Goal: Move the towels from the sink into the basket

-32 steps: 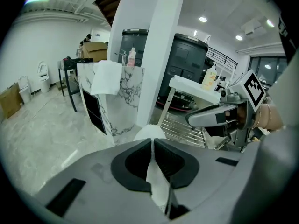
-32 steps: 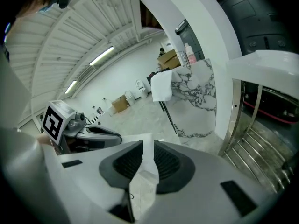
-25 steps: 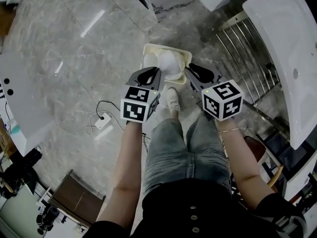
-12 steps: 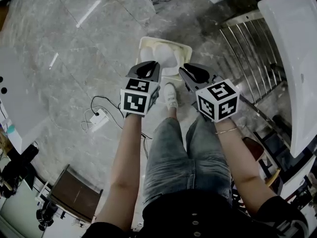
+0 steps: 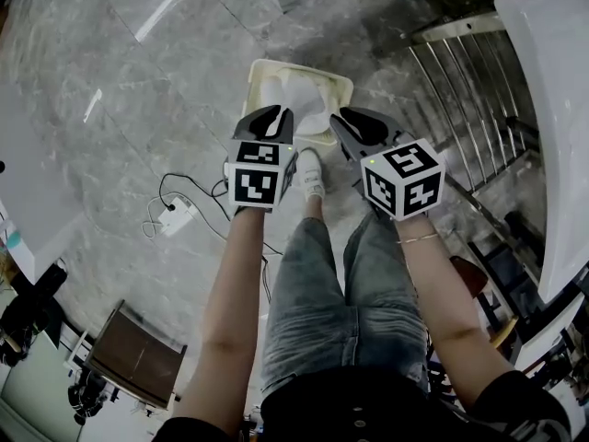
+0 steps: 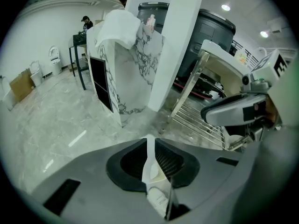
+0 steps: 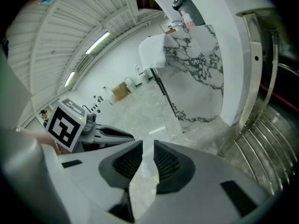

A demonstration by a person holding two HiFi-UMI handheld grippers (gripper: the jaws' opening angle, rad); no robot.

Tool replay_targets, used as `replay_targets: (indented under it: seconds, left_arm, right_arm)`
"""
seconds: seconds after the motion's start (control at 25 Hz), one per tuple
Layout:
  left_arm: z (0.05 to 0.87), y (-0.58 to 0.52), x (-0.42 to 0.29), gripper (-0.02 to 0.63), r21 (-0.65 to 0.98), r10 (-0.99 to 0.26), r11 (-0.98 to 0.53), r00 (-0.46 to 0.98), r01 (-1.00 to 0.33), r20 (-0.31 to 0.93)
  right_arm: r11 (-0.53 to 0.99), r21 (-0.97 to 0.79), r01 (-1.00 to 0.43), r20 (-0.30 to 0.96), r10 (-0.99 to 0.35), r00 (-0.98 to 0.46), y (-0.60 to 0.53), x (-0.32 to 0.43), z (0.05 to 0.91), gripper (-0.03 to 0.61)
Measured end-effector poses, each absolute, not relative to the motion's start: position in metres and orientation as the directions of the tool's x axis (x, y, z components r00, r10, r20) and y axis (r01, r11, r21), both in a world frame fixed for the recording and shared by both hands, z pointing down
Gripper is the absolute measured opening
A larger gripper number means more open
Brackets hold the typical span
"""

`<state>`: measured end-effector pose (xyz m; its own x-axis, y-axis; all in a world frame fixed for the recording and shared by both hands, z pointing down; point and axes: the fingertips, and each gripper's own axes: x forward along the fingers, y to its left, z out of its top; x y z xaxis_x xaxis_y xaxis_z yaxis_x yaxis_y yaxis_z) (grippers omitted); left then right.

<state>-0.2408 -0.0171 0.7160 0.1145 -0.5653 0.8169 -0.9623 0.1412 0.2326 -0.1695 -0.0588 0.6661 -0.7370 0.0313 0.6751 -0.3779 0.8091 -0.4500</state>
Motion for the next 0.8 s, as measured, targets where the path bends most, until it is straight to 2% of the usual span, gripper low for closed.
replay_targets:
  seconds: [0.04,0.16,0.48,0.72,0.8]
  left_arm:
    - [0.714,-0.018,-0.240,0.036,0.234,-0.572,0.143,0.113,-0.962,0.812]
    - [0.709,-0.018,-0.236,0.145,0.253,-0.581,0.148,0.123,-0.956,0.805]
    - [0.693,-0.016,-0.235,0.147,0.314,-0.633,0.173,0.139,-0.934,0.762]
    - [0.647,-0.021,-0.216,0.141,0.451,-0.721,0.098,0.249,-0.887,0.647]
    - [0.631,-0.022,-0.212,0.141,0.452,-0.742,0.071,0.256,-0.889,0.619]
  right_arm:
    - [0.808,-0.449,-0.380,0.677,0.030,-0.736,-0.059,-0.167,0.666,0.075]
    - [0.810,-0.447,-0.379,0.681,0.033,-0.731,-0.059,-0.161,0.666,0.075]
    - [0.823,-0.425,-0.376,0.691,0.027,-0.723,-0.058,-0.144,0.658,0.075]
    - [0.857,-0.414,-0.307,0.685,0.070,-0.726,-0.044,-0.135,0.632,0.081]
    - [0.877,-0.408,-0.252,0.691,0.117,-0.713,-0.034,-0.133,0.625,0.105]
